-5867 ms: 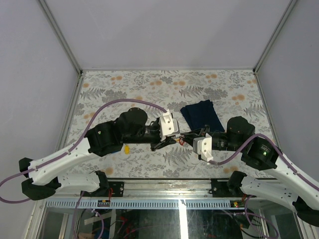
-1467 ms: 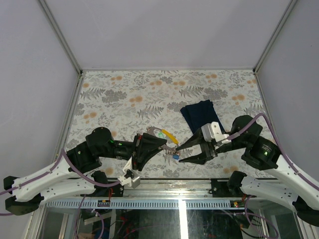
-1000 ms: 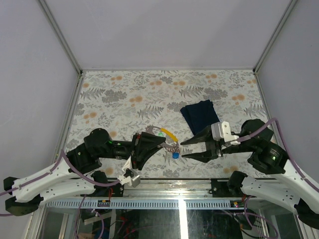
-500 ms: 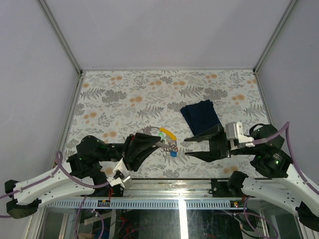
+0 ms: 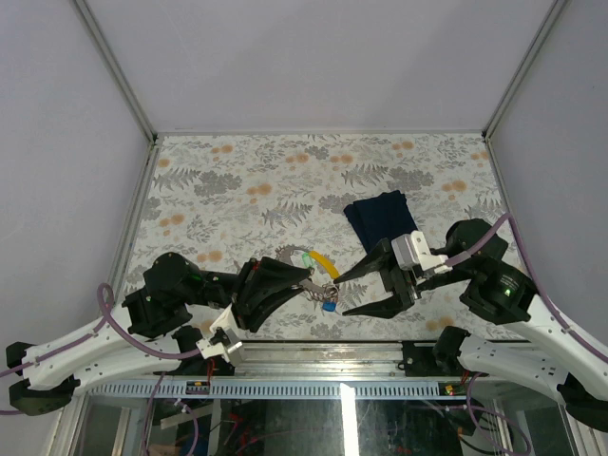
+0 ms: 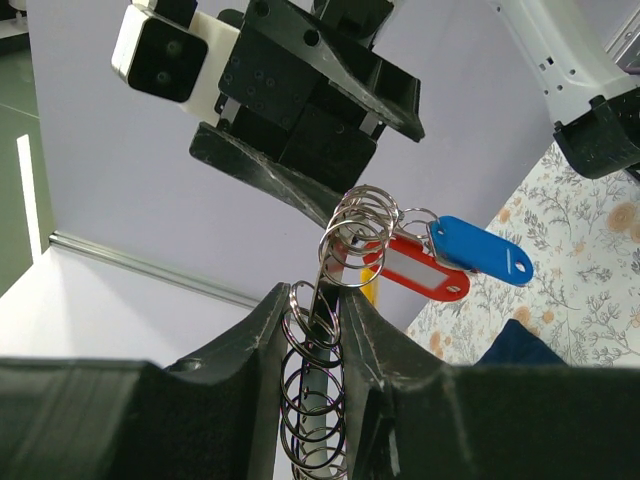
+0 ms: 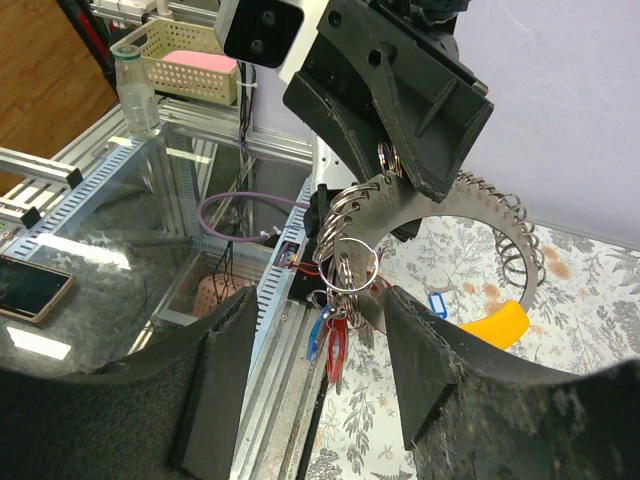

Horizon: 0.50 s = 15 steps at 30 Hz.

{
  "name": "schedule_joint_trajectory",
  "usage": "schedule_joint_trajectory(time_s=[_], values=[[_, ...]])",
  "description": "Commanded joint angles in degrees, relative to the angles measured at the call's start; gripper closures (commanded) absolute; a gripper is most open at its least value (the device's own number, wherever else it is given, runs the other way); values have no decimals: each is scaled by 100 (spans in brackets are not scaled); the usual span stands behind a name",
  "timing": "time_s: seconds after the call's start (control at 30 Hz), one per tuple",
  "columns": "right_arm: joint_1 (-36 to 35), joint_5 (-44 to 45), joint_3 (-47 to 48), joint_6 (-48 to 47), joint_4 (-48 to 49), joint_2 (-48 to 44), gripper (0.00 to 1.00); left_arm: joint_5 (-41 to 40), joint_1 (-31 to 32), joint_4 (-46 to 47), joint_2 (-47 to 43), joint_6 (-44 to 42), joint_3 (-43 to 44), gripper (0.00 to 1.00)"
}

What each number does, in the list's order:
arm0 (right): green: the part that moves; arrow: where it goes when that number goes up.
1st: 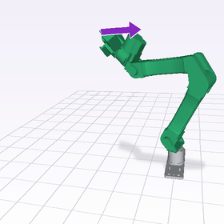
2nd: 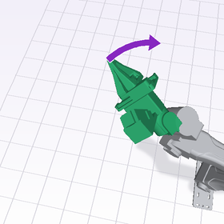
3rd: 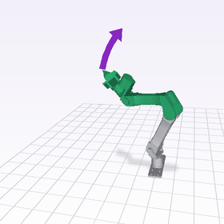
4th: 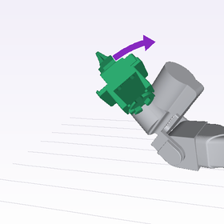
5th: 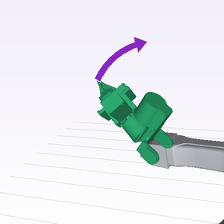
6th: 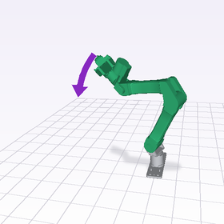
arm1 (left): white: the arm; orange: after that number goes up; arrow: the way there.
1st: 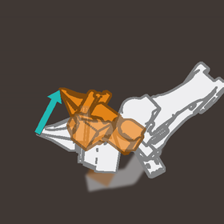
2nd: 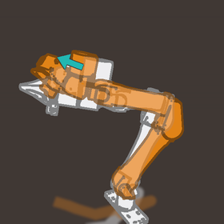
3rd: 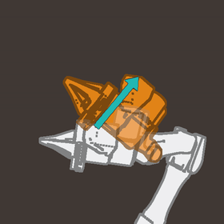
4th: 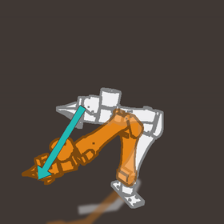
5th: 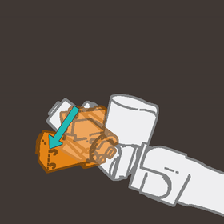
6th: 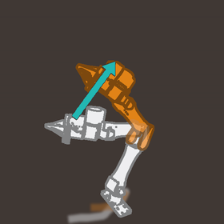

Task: Put the keys on the keyring

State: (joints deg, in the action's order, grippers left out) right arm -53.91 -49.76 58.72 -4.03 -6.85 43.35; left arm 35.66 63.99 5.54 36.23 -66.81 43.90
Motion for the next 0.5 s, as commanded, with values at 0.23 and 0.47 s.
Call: schedule_joint_trajectory(time_s=[0.23, 0.47], values=[[-5, -397, 281, -21, 390, 227, 40, 194, 14, -13, 43, -147, 297, 100], [-11, -631, 270, 90, 483, 213, 43, 93, 14, -32, 24, -157, 287, 100]])
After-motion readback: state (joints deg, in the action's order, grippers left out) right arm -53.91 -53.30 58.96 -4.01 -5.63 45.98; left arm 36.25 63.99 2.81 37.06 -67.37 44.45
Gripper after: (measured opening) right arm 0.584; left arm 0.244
